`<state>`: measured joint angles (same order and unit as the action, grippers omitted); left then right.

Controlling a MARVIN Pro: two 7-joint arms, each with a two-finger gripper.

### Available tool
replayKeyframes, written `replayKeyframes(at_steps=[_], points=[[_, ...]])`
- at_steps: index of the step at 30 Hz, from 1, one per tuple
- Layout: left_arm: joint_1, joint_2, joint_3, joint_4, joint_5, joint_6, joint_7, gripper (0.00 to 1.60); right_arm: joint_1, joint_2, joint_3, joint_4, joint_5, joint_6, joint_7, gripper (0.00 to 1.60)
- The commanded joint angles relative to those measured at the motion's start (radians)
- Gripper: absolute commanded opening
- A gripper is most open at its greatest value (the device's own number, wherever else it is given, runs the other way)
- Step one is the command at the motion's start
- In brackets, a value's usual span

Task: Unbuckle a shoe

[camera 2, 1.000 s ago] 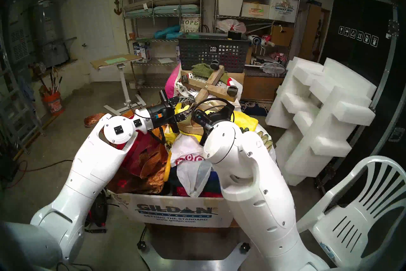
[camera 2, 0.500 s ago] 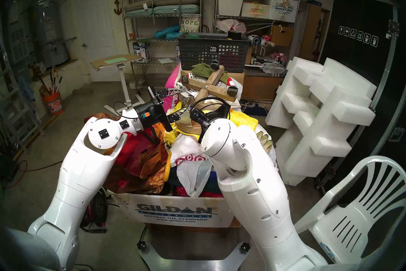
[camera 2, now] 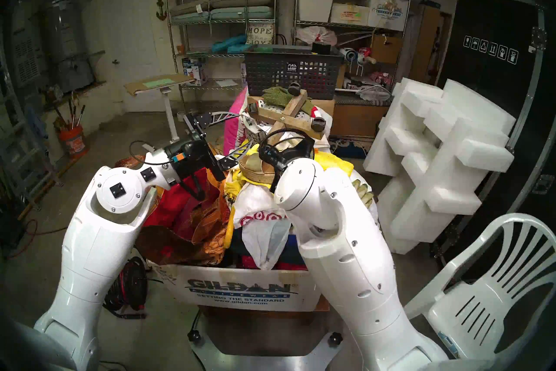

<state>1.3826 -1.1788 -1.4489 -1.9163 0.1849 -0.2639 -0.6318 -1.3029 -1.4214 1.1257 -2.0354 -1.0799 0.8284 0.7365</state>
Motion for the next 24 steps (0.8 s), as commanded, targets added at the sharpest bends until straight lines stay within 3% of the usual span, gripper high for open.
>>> replayKeyframes(at_steps=[1,4,5,8,14,15,16,18,24], points=[[0.015,-0.007,-0.009,-0.038,-0.002,0.019,0.012,1.19,0.015,-0.001,-0.002,-0.031,-0.009,0.004,0.000,0.70],[0.009,-0.011,-0.007,-0.027,0.004,0.015,0.017,1.25,-0.001,0.011,0.004,-0.074,-0.016,0.011,0.011,0.82],[0.006,-0.012,-0.007,-0.026,0.005,0.015,0.018,1.26,-0.009,0.014,0.007,-0.090,-0.017,0.011,0.009,0.97],[-0.007,-0.018,0.000,-0.024,0.007,0.020,0.018,1.22,-0.023,0.021,0.013,-0.131,-0.022,0.016,0.008,0.87],[-0.040,-0.037,0.022,-0.021,0.005,0.026,0.020,1.23,-0.065,0.054,0.038,-0.256,-0.035,0.036,0.017,0.86],[-0.043,-0.039,0.027,-0.021,0.007,0.029,0.020,1.23,-0.046,0.043,0.040,-0.223,-0.039,0.034,0.001,0.86],[-0.046,-0.041,0.032,-0.020,0.011,0.032,0.020,1.22,-0.069,0.060,0.047,-0.274,-0.039,0.042,0.016,0.87],[-0.047,-0.042,0.037,-0.019,0.014,0.034,0.021,1.22,-0.057,0.052,0.052,-0.255,-0.045,0.044,0.003,0.87],[-0.049,-0.040,0.047,-0.004,0.037,0.035,0.032,1.31,-0.083,0.089,0.102,-0.335,-0.059,0.067,0.018,0.99]])
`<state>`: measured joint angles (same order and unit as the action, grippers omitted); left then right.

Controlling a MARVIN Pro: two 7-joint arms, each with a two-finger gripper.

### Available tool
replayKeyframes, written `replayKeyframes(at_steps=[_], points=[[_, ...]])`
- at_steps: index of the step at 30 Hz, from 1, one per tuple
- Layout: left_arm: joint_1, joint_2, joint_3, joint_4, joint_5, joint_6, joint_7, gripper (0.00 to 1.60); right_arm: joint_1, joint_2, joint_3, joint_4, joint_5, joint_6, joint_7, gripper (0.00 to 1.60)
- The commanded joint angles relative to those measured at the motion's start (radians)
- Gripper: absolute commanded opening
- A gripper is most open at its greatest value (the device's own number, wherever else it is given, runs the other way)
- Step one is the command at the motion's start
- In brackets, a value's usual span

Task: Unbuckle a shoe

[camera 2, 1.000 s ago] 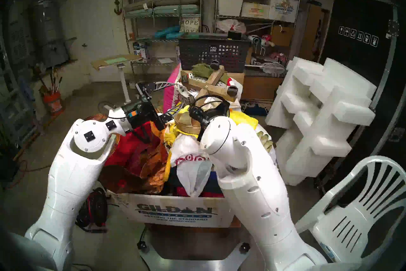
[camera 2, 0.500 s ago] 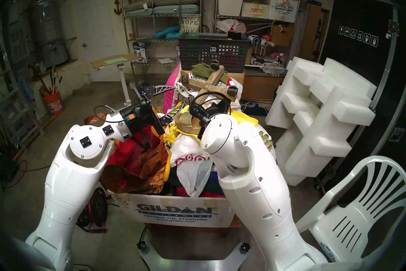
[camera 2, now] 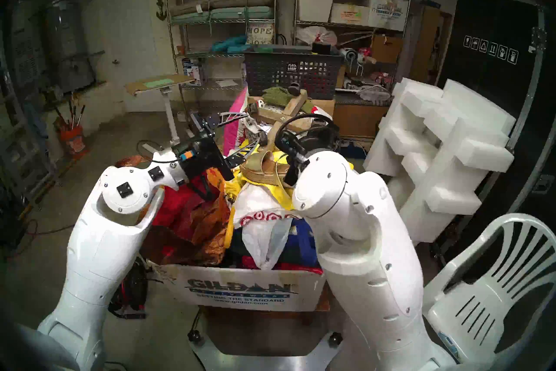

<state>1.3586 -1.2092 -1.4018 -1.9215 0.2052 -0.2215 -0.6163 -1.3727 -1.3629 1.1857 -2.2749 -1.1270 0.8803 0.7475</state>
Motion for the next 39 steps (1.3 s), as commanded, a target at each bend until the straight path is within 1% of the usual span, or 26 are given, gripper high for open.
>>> replayKeyframes(at_steps=[1,2,5,7,9,13,15,16,17,39], points=[[-0.027,-0.010,0.000,0.005,0.019,-0.008,0.019,1.29,-0.028,0.044,0.055,-0.125,-0.012,0.020,0.020,0.99],[-0.031,-0.011,0.000,0.009,0.029,-0.010,0.025,1.30,-0.039,0.059,0.077,-0.144,-0.014,0.025,0.030,1.02],[-0.034,-0.013,0.000,0.013,0.033,-0.012,0.028,1.31,-0.049,0.070,0.096,-0.159,-0.012,0.028,0.044,0.99],[-0.039,-0.014,-0.001,0.015,0.038,-0.013,0.030,1.32,-0.057,0.078,0.109,-0.169,-0.011,0.029,0.061,1.01],[-0.041,-0.016,-0.002,0.016,0.042,-0.014,0.033,1.32,-0.060,0.080,0.116,-0.169,-0.010,0.029,0.072,0.97],[-0.042,-0.017,-0.006,0.023,0.047,-0.021,0.036,1.34,-0.058,0.075,0.120,-0.169,-0.007,0.026,0.079,1.00],[-0.046,-0.015,-0.012,0.017,0.044,-0.017,0.030,1.36,-0.058,0.067,0.121,-0.164,-0.006,0.027,0.076,1.08],[-0.047,-0.015,-0.013,0.014,0.043,-0.015,0.027,1.57,-0.058,0.064,0.120,-0.162,-0.008,0.028,0.072,1.27],[-0.049,-0.014,-0.014,0.013,0.044,-0.015,0.026,1.60,-0.057,0.062,0.123,-0.161,-0.004,0.028,0.075,1.60],[-0.049,-0.015,-0.015,0.014,0.042,-0.015,0.023,1.60,-0.061,0.060,0.127,-0.161,0.006,0.021,0.065,1.60]])
